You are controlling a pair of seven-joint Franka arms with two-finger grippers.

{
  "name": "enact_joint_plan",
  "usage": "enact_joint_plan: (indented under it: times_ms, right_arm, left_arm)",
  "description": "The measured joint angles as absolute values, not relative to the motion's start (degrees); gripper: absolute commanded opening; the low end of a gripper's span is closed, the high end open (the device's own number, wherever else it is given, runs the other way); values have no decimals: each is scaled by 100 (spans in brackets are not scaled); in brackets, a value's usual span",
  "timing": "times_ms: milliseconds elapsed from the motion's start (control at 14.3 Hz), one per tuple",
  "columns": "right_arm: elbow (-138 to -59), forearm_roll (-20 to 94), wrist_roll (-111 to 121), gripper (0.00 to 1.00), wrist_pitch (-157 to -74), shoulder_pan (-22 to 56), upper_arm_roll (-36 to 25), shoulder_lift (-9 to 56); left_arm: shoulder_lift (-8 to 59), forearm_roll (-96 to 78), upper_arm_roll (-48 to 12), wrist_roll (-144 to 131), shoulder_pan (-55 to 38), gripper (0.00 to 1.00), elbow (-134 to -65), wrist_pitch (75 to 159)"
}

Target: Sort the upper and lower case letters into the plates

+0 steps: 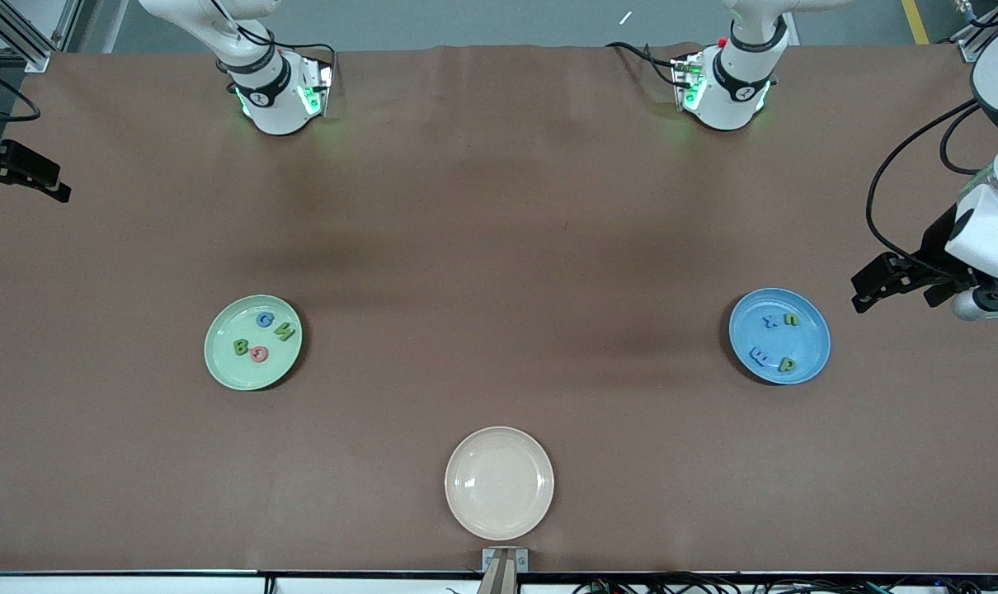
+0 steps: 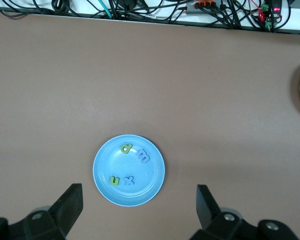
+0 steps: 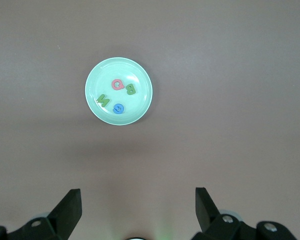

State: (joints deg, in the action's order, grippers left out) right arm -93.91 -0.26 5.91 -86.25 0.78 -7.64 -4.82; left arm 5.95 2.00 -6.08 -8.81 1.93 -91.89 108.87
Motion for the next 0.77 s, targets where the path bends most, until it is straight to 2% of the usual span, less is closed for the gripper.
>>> enact_joint_plan:
  times_ms: [489, 768]
  right_arm:
    - [-9391, -39, 618, 100, -8633, 78, -764, -482]
    - [-9391, -45, 721, 100, -8635, 78, -765, -482]
  left_arm:
    - [401, 200, -678, -418, 196, 100, -9152, 10591]
    - [181, -9, -672, -161, 375, 100, -9382, 10525]
